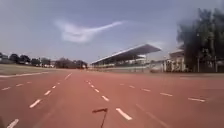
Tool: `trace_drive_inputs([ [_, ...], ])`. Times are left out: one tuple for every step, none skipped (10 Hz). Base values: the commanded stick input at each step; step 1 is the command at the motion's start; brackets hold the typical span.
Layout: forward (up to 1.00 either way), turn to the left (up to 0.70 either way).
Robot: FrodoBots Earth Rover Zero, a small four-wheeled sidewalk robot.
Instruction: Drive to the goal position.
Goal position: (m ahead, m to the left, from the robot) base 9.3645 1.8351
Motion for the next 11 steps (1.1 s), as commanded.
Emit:
trace_drive_inputs([
  [0.70, 0.00],
  [0.70, 0.00],
  [0.70, 0.00],
  [0.70, 0.00],
  [0.70, 0.00],
  [0.70, 0.00],
  [0.70, 0.00],
  [0.70, 0.00],
  [0.70, 0.00],
  [0.70, 0.00],
  [0.70, 0.00],
])
